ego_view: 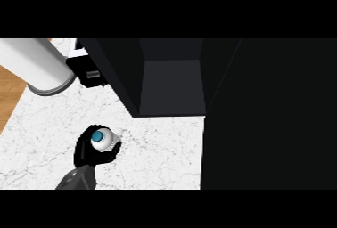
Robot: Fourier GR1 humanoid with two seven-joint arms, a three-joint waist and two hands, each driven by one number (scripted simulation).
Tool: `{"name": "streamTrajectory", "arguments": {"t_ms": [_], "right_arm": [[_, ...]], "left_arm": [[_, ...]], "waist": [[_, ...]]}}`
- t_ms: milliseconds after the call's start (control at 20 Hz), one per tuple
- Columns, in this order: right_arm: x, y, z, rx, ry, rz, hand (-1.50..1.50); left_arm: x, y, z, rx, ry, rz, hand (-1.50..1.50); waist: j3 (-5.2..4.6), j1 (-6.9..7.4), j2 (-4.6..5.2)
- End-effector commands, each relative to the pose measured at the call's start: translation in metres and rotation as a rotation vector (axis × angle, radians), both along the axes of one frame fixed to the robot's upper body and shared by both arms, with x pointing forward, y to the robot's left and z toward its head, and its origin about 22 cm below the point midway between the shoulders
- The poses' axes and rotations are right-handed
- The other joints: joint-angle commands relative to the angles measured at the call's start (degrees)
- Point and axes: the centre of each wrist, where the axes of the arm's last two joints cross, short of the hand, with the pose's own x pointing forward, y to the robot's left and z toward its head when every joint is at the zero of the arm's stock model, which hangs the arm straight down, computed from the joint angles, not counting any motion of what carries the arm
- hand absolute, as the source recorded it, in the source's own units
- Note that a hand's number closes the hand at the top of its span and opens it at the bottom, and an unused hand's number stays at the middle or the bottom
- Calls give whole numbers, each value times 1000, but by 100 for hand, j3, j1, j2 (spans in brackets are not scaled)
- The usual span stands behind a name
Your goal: Pick up the bottled water, place it into the cabinet and close the cabinet
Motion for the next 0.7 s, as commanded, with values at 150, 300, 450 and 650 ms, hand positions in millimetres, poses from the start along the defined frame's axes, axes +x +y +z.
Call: {"name": "streamTrajectory", "arguments": {"t_ms": [150,300,450,650], "right_arm": [[-11,4,25,48,-18,-7,-150],[-6,-4,20,38,-20,-23,-150],[-5,6,28,40,-21,-13,-150],[-7,-1,30,38,-22,11,-150]], "left_arm": [[-15,-35,-12,-28,-61,-73,150],[-18,-34,-10,-37,-58,-128,150],[-8,-46,-7,-71,-61,-152,150],[2,-53,5,-63,-48,-178,150]], "waist": [[-20,16,-8],[-12,98,-21],[-23,37,-4],[-15,68,-28]]}}
